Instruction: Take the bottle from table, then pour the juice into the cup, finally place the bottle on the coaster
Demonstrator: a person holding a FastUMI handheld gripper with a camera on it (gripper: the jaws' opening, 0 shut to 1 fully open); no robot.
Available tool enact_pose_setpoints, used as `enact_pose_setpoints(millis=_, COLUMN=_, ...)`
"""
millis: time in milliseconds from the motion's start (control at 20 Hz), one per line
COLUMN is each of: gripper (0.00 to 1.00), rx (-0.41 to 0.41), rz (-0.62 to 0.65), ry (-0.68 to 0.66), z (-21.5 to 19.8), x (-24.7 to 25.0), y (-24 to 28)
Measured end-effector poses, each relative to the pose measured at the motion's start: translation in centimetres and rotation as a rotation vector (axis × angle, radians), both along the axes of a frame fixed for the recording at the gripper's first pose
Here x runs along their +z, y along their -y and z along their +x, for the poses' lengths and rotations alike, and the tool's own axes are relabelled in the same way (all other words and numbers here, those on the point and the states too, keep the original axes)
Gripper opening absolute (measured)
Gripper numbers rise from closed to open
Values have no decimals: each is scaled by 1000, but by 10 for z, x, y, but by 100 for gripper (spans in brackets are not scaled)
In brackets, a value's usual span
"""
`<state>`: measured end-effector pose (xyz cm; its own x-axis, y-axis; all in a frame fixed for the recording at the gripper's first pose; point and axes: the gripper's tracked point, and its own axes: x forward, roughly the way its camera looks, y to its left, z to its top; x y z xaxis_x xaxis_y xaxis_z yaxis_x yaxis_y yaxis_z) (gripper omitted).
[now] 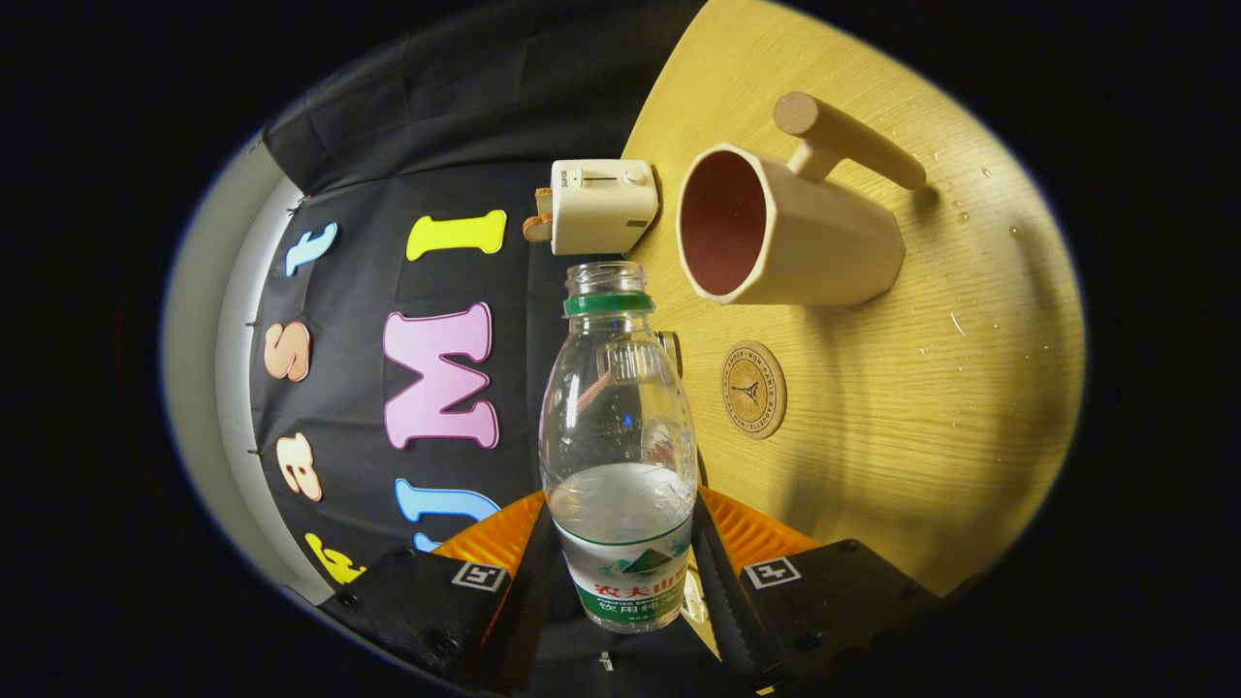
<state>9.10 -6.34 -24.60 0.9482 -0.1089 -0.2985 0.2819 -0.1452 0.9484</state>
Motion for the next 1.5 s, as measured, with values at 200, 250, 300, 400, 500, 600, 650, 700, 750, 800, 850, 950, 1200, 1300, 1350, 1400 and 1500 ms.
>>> enact_pose_setpoints(millis=200, gripper=73, rx=-9, rz=25, ry=2, z=1, x=2, y=0)
enact_pose_setpoints(millis=250, gripper=73, rx=-15, rz=36, ry=3, z=2, x=2, y=1)
enact_pose_setpoints(millis=300, gripper=73, rx=-22, rz=47, ry=4, z=3, x=3, y=1)
enact_pose_setpoints(millis=400, gripper=74, rx=-35, rz=65, ry=4, z=3, x=2, y=4)
enact_pose_setpoints(millis=500, gripper=74, rx=-44, rz=84, ry=4, z=4, x=2, y=5)
enact_pose_setpoints(millis=600, gripper=73, rx=-49, rz=96, ry=5, z=5, x=1, y=7)
enact_pose_setpoints(millis=650, gripper=74, rx=-50, rz=101, ry=5, z=5, x=1, y=7)
enact_pose_setpoints(millis=700, gripper=74, rx=-51, rz=109, ry=6, z=6, x=1, y=7)
enact_pose_setpoints(millis=750, gripper=74, rx=-53, rz=116, ry=7, z=6, x=1, y=8)
enact_pose_setpoints(millis=800, gripper=74, rx=-55, rz=122, ry=6, z=6, x=1, y=8)
enact_pose_setpoints(millis=850, gripper=74, rx=-55, rz=127, ry=6, z=6, x=1, y=8)
enact_pose_setpoints(millis=950, gripper=73, rx=-53, rz=133, ry=6, z=7, x=2, y=8)
enact_pose_setpoints(millis=1200, gripper=74, rx=-57, rz=154, ry=6, z=8, x=1, y=9)
enact_pose_setpoints(millis=1300, gripper=74, rx=-56, rz=162, ry=5, z=9, x=1, y=9)
enact_pose_setpoints(millis=1350, gripper=73, rx=-58, rz=165, ry=6, z=9, x=1, y=9)
enact_pose_setpoints(millis=1400, gripper=73, rx=-60, rz=167, ry=8, z=9, x=1, y=11)
enact_pose_setpoints(millis=1500, gripper=73, rx=-62, rz=169, ry=9, z=9, x=1, y=11)
